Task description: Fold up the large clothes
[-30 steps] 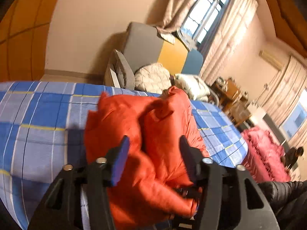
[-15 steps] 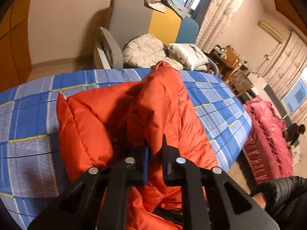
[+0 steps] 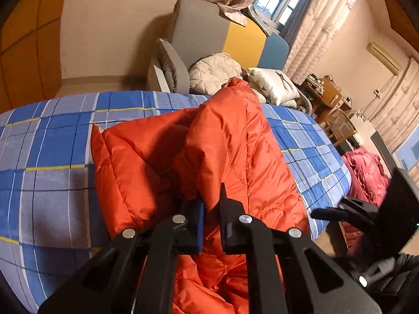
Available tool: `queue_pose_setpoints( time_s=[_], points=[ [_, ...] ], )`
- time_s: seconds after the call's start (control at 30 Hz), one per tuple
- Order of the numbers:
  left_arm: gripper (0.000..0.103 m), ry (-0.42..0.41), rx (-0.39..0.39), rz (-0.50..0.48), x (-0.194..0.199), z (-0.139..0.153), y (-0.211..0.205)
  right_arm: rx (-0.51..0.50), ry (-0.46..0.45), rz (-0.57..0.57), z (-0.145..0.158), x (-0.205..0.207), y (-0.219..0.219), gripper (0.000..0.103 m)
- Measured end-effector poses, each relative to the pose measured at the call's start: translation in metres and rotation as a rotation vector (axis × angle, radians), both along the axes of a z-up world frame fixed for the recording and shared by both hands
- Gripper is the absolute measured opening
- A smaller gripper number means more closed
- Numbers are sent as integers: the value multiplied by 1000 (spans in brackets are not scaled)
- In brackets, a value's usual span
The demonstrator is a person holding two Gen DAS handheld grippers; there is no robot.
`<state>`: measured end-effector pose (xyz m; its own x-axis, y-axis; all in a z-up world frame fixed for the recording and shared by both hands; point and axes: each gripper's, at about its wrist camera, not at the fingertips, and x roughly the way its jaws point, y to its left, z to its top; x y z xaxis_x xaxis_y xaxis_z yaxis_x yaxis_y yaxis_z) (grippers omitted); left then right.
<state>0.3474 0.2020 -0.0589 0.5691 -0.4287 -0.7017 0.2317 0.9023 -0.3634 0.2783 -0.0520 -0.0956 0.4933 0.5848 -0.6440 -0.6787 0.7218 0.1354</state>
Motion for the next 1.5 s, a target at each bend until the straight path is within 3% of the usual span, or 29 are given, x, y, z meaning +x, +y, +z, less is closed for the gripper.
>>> queue_pose_setpoints(
  time_s=[0.2, 0.4, 0.5, 0.6, 0.83, 0.93, 1.17, 1.3, 1.5],
  points=[
    [9, 42, -6, 101, -6, -17, 14, -88, -24, -15, -22, -5, 22, 56],
    [12, 117, -34, 256, -7, -52, 30, -308, -181, -17, -53, -22, 69, 55],
    [13, 133, -33, 323, -8, -68, 32, -356, -221, -29, -69, -25, 84, 55],
    [15, 113, 44, 356, -13, -78, 26, -365, -221, -23, -80, -24, 89, 55],
    [15, 11, 190, 448, -29, -80, 1, -300, -128, 35, -67, -14, 77, 55],
    [15, -32, 230, 477, -37, -73, -6, -194, -22, 81, -44, -1, 54, 55],
    [15, -107, 250, 488, -53, -61, -10, -4, 24, -14, 17, 47, 12, 62],
    [15, -130, 247, 492, -57, -59, -11, -30, 19, -91, 29, 80, 18, 62],
    [15, -149, 263, 486, -62, -59, -13, -28, 48, -114, 37, 132, 40, 62]
  ],
)
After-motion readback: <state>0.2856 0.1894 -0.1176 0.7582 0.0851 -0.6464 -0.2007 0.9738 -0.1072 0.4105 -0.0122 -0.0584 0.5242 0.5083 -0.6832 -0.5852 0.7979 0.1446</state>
